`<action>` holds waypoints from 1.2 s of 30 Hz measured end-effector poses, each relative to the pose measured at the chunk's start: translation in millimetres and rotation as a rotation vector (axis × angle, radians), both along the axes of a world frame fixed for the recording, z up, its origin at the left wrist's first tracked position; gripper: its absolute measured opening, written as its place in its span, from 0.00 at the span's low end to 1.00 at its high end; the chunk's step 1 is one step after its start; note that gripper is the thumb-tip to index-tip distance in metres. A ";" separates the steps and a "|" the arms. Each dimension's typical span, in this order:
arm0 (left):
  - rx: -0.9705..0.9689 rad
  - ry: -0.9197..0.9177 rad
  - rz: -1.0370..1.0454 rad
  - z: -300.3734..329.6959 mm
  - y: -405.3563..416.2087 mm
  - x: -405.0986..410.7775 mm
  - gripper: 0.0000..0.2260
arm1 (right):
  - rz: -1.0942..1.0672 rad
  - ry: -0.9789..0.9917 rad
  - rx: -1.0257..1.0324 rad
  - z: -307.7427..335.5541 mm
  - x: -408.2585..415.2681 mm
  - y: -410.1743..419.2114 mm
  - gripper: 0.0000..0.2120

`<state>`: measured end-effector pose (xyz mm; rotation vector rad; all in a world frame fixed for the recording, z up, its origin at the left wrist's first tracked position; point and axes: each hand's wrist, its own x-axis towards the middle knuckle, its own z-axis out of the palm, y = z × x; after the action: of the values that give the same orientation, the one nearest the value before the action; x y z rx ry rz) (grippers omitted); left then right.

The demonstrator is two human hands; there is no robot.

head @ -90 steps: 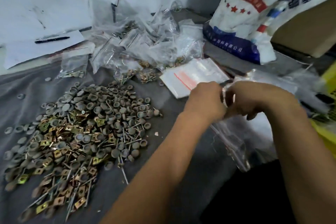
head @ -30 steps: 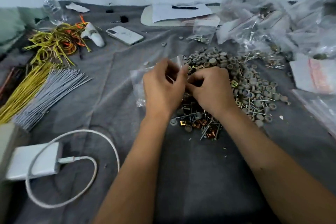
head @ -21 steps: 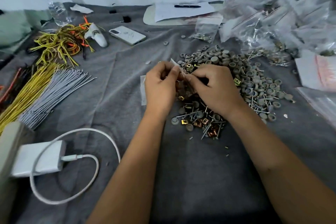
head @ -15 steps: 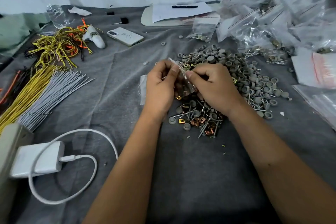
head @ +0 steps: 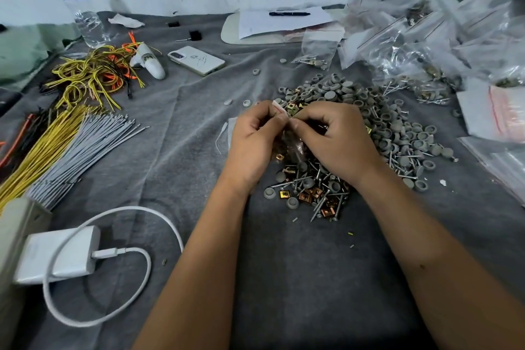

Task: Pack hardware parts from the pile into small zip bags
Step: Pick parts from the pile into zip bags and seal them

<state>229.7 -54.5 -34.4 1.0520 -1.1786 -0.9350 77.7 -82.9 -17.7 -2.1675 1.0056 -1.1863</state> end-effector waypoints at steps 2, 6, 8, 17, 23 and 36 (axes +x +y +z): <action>-0.020 -0.010 -0.011 0.3 -0.9 1.0 0.08 | 0.018 0.015 -0.006 1.2 -1.2 0.7 0.05; -0.028 -0.001 -0.076 0.5 2.1 5.3 0.08 | 0.083 -0.068 0.162 4.5 -2.8 1.2 0.10; 0.008 0.051 -0.075 1.9 5.9 7.9 0.12 | 0.034 -0.075 0.170 5.3 -3.9 0.0 0.10; 0.009 -0.260 0.204 1.7 9.0 -8.4 0.18 | -0.078 0.010 -0.080 1.7 5.5 4.5 0.04; -0.020 -0.386 0.262 -0.1 6.9 -11.2 0.07 | -0.148 -0.084 -0.094 1.3 5.6 3.4 0.04; -0.390 -0.515 1.048 19.5 21.0 11.0 0.02 | 0.234 0.461 -0.017 1.6 0.9 3.4 0.11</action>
<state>240.7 -33.5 -15.0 1.3810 -0.9372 0.3893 78.6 -79.4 -16.0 -2.5520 0.8809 -0.6019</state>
